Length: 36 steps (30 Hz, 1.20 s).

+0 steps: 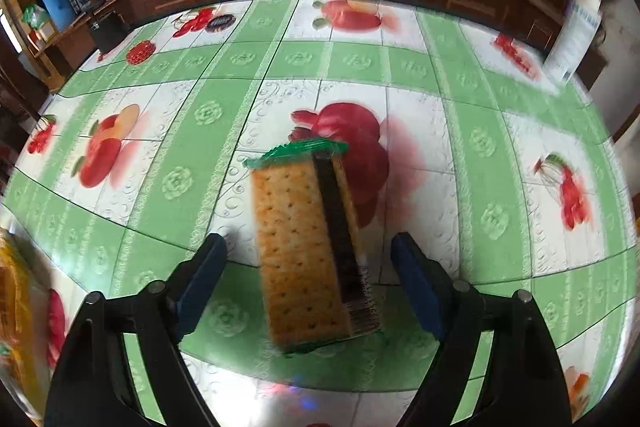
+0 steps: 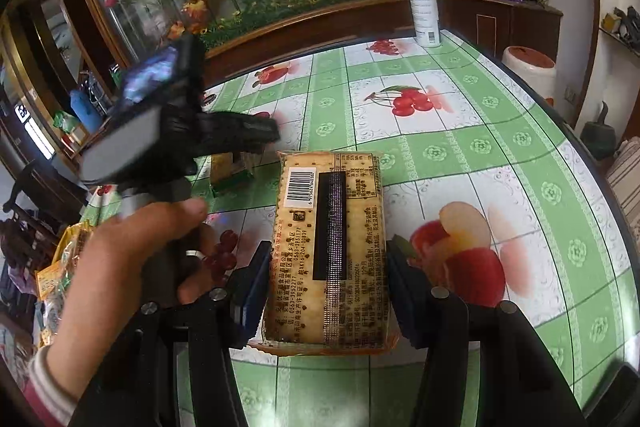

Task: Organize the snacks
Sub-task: 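Lift and carry both held cracker packs toward the yellow-rimmed tray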

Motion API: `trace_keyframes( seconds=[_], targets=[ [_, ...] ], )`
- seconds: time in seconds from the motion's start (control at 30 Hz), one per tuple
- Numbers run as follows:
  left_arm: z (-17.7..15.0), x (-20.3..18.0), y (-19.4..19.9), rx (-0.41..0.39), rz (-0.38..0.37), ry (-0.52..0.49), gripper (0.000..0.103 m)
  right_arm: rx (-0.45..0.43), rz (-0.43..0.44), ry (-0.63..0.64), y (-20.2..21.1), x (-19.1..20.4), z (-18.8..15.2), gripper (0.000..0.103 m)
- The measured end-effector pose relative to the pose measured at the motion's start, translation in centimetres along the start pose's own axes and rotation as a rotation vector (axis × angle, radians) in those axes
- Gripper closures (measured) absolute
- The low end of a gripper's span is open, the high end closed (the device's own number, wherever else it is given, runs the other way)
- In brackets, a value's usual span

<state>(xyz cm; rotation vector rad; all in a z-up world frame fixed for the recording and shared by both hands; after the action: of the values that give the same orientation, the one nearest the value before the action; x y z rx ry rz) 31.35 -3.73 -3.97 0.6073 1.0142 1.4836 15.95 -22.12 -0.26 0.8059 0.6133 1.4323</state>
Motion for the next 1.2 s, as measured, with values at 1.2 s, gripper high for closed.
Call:
trace_keyframes(
  seconds=[1.2],
  targets=[
    [-16.2, 9.0, 13.2, -0.149, 0.013, -0.032, 0.058, 0.006, 0.106, 0.017, 6.8, 0.7, -8.7, 0.047]
  ],
)
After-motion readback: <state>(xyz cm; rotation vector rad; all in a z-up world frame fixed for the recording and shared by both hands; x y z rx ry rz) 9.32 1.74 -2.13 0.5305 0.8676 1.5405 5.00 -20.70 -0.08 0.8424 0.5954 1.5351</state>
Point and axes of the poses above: each gripper's, at about its wrist camera, not at the fingertips, and y roughly against the way its jaws point, x to its left, z to its top, the point moved 2 cm from there along -y, roughly the way its jaws point, and after that the axes turned 14 degrees about -z, right-handed, at the moved point
